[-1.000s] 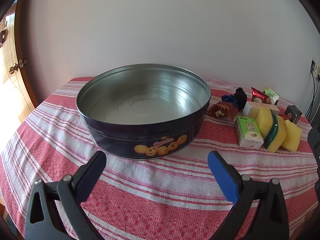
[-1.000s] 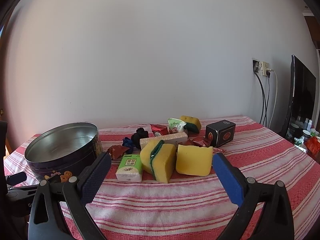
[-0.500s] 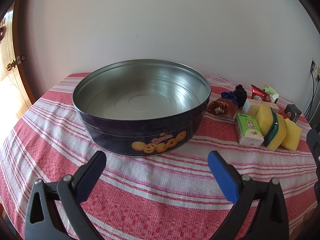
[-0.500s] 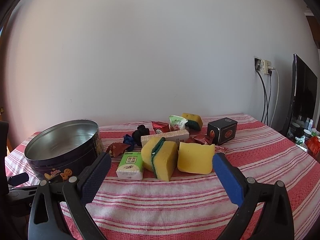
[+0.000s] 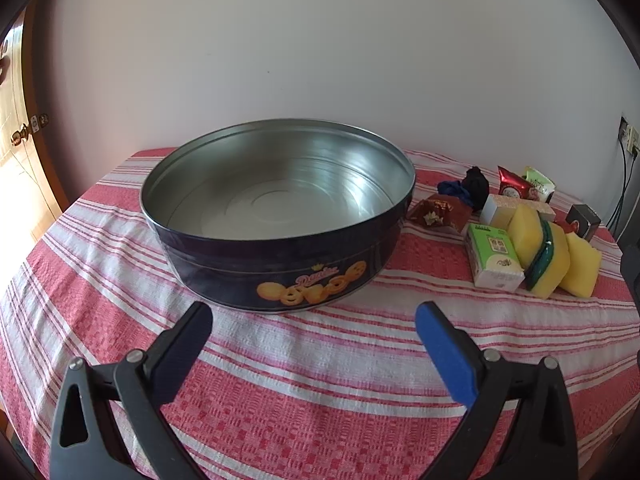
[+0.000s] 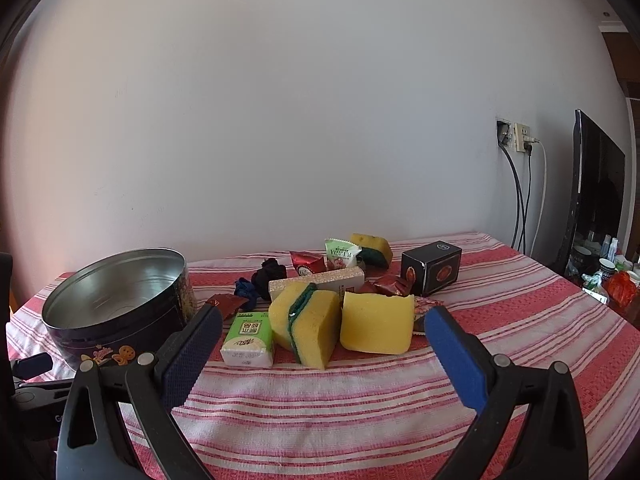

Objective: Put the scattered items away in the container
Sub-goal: 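Move the left gripper toward the green tissue pack beside the tin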

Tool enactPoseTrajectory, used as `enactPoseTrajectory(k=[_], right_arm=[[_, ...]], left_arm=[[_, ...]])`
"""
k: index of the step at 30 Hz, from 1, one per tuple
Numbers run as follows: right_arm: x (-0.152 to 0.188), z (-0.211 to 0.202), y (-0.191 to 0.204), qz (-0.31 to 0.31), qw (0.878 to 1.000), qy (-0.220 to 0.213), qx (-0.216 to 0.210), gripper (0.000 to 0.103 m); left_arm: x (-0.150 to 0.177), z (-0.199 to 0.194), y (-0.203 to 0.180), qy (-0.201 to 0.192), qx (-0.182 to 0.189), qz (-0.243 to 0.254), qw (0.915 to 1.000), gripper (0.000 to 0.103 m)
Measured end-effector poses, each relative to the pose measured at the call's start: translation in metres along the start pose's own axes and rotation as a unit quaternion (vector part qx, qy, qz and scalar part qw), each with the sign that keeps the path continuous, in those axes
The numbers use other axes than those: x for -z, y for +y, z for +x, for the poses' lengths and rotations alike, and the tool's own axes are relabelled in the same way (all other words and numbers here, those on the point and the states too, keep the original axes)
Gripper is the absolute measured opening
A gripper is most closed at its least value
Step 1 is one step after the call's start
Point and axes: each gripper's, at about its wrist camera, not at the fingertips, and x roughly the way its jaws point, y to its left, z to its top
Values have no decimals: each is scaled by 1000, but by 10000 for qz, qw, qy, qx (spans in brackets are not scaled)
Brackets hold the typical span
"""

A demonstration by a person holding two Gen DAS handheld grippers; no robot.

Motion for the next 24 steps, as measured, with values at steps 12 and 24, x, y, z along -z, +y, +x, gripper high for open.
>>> enactPoseTrajectory(k=[12, 24], right_arm=[[-3, 12, -16, -62, 9995, 300, -22, 103], [-2, 43, -95, 71, 9962, 810, 315, 103]], left_arm=[[-1, -1, -15, 40, 42, 195, 9998, 103], [-15, 19, -97, 598, 908, 1028, 9887, 102]])
